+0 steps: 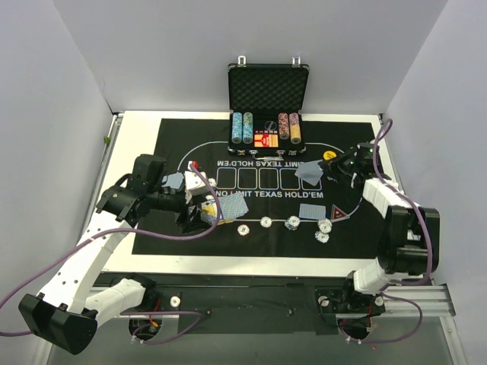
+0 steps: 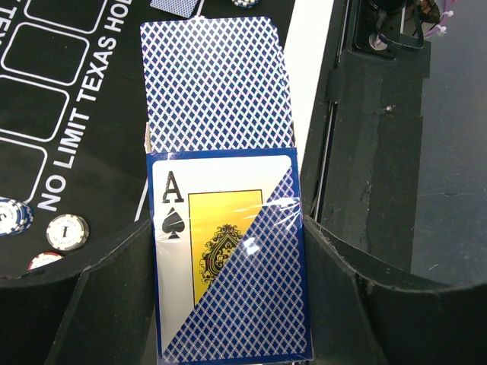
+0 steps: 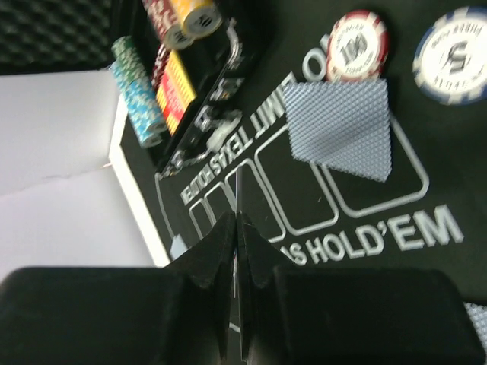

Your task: Distribute texas hold em gaming equipment

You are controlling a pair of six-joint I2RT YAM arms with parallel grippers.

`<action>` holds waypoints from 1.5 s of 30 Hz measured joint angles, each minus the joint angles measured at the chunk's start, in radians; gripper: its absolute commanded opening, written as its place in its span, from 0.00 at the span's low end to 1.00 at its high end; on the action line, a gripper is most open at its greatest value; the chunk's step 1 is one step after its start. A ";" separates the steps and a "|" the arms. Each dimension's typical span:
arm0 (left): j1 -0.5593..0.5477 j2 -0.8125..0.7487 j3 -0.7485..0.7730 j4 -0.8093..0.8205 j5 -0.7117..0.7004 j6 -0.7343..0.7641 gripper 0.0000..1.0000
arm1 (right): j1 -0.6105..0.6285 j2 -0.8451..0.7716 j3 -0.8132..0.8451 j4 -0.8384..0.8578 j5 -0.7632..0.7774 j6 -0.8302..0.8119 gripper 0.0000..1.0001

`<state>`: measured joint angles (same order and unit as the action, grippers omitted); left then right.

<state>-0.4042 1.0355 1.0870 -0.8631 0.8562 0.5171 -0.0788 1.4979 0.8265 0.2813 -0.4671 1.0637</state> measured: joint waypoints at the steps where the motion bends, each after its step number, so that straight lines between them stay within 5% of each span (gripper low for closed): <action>1: 0.000 0.000 0.000 0.000 0.000 0.000 0.01 | 0.000 0.038 0.024 -0.001 0.021 -0.017 0.00; 11: 0.000 0.000 0.000 -0.001 0.000 0.000 0.01 | 0.004 0.298 0.210 -0.021 0.127 -0.100 0.00; 20: 0.000 0.000 0.000 -0.003 0.000 0.003 0.01 | 0.056 0.301 0.288 -0.252 0.261 -0.218 0.43; 29: 0.000 -0.003 0.000 -0.009 0.000 0.004 0.01 | 0.116 -0.002 0.250 -0.422 0.361 -0.257 0.57; 36: 0.000 -0.006 0.000 -0.010 0.000 0.011 0.01 | 0.344 -0.307 0.230 -0.378 0.140 -0.223 0.67; 45: 0.000 -0.006 0.000 -0.008 0.000 0.011 0.01 | 0.690 -0.306 0.206 -0.328 -0.100 -0.172 0.68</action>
<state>-0.4042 1.0298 1.0870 -0.8711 0.8562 0.5278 0.6113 1.1923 1.0321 -0.0471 -0.5667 0.8921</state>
